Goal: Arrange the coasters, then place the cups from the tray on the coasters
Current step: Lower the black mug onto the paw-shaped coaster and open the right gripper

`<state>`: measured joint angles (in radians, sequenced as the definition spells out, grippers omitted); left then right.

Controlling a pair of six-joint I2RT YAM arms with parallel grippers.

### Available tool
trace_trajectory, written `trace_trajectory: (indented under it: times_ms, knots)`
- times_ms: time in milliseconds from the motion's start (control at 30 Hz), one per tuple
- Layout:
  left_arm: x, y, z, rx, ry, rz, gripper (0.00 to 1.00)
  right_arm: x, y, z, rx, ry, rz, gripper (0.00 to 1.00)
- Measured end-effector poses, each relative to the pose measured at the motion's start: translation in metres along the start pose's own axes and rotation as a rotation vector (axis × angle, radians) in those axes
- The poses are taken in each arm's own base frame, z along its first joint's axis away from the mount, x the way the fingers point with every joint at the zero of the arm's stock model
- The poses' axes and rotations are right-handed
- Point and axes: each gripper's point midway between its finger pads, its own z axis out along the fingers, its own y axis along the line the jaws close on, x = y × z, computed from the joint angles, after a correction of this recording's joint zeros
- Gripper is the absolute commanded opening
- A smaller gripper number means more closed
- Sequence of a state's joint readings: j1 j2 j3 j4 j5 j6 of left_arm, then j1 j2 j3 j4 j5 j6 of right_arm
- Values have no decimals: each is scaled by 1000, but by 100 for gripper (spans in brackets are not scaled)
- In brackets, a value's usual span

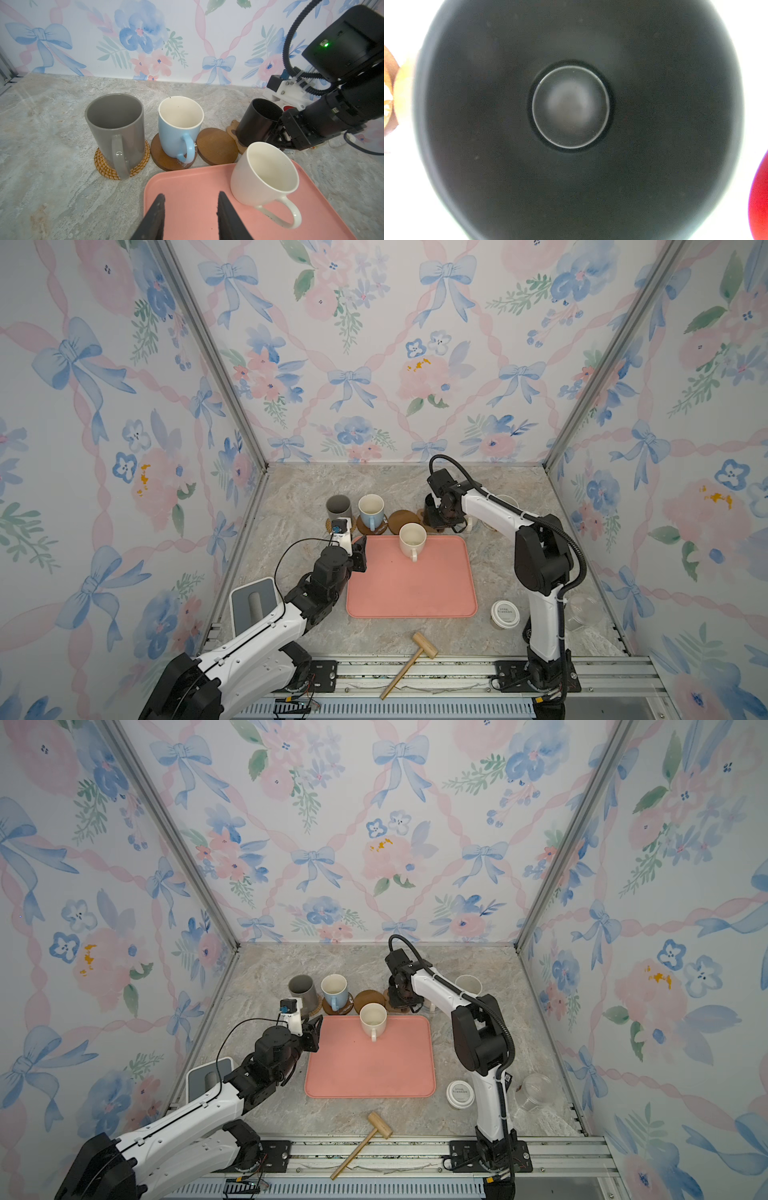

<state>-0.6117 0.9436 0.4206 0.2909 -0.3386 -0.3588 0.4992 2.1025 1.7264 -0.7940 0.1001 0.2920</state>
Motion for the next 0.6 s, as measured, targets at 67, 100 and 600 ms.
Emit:
trace_trajectory:
  times_ms: [67,100,600]
  knots:
    - [0,0,0,0,0,0,38,1,0,1,0,1,3,0]
    - [0,0,0,0,0,0,38,1,0,1,0,1,3,1]
    - [0,1,0,-3,-1,-1,38,2,0,6,-2,-7,20,35]
